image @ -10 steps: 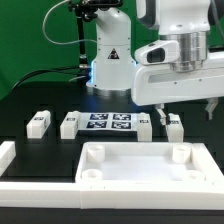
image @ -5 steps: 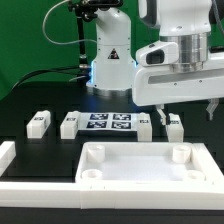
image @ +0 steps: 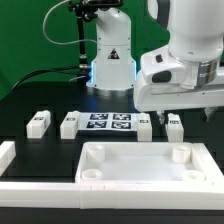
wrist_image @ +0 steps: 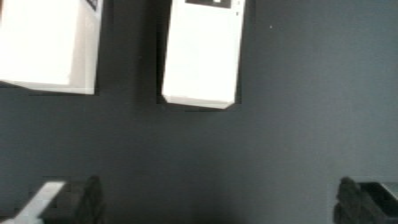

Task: Assemble desk

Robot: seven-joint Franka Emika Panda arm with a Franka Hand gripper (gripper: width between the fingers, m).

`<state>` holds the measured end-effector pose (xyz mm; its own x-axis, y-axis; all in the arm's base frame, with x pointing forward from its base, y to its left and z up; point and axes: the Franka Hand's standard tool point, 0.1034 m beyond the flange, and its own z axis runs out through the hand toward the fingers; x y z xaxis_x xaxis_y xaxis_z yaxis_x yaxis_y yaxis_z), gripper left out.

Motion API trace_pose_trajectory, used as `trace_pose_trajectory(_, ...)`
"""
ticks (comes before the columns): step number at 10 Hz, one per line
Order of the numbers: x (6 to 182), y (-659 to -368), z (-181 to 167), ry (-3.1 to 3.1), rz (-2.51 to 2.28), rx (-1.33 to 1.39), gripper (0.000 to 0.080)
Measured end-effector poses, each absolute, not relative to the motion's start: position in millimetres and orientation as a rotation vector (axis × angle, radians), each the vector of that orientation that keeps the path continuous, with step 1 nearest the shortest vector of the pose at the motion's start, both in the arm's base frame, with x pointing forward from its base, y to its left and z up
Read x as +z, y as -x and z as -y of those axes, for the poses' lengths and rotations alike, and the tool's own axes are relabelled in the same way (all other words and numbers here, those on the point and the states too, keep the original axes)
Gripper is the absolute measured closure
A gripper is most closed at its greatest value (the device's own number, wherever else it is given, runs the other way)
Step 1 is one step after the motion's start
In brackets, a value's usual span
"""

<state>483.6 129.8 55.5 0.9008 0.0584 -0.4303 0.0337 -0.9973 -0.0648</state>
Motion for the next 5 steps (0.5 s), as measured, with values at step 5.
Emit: trace_pose_trajectory(5,45.9,-463.1,-131.0,2.863,0.035,1.264,0.0150)
